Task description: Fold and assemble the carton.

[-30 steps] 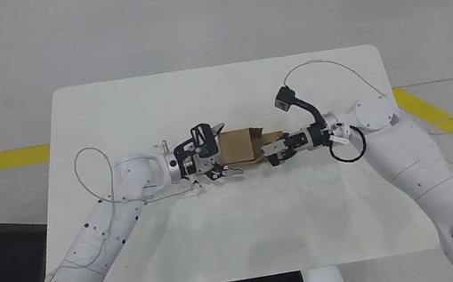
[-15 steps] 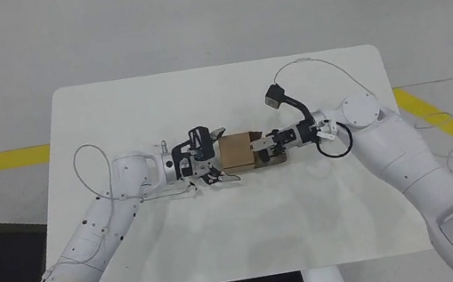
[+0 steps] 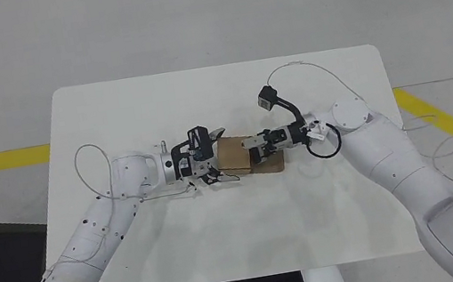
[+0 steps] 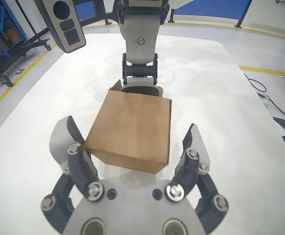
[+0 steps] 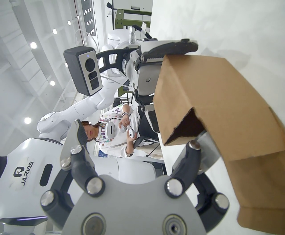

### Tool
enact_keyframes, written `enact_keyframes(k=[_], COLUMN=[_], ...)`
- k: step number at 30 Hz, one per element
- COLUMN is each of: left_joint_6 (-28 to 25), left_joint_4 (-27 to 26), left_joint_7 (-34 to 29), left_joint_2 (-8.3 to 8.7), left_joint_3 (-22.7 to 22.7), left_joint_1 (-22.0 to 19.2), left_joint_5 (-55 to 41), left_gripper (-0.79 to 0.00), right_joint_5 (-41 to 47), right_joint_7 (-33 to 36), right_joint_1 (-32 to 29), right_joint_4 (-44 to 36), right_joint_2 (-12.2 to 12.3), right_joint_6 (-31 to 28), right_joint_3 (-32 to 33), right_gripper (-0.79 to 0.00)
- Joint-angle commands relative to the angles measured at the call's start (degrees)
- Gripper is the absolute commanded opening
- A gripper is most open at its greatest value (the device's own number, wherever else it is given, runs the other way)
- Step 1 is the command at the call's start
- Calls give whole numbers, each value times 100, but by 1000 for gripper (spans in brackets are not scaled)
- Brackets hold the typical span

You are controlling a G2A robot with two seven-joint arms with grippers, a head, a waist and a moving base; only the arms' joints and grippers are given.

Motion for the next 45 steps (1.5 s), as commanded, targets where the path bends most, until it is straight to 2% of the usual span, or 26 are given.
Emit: enact_keyframes(k=[1, 8, 21, 31, 37, 45], left_joint_6=[-14, -17, 4, 17, 28, 49], left_joint_4=[5, 8, -79, -158, -200, -178], left_joint_7=[-4, -13, -46, -92, -142, -167], left_joint_2=[-3, 11, 34, 50, 49, 42], left_joint_3=[0, -73, -160, -225, -230, -235], left_joint_1=[-3, -11, 46, 116, 140, 141], left_joint_5=[-5, 6, 39, 8, 7, 6], left_gripper=[0, 0, 0, 0, 0, 0], right_joint_5=[-33, -309, -1033, -1039, -1127, -1111], right_joint_7=[13, 81, -173, -173, -562, -601], right_joint_1=[34, 29, -527, -541, -706, -520], right_joint_4=[38, -106, -1011, -1039, -1232, -881], right_joint_2=[-10, 139, 578, 587, 577, 456], right_joint_6=[-43, 24, 270, 267, 404, 218], right_joint_3=[15, 315, 1120, 1142, 1121, 900], right_gripper=[0, 0, 0, 0, 0, 0])
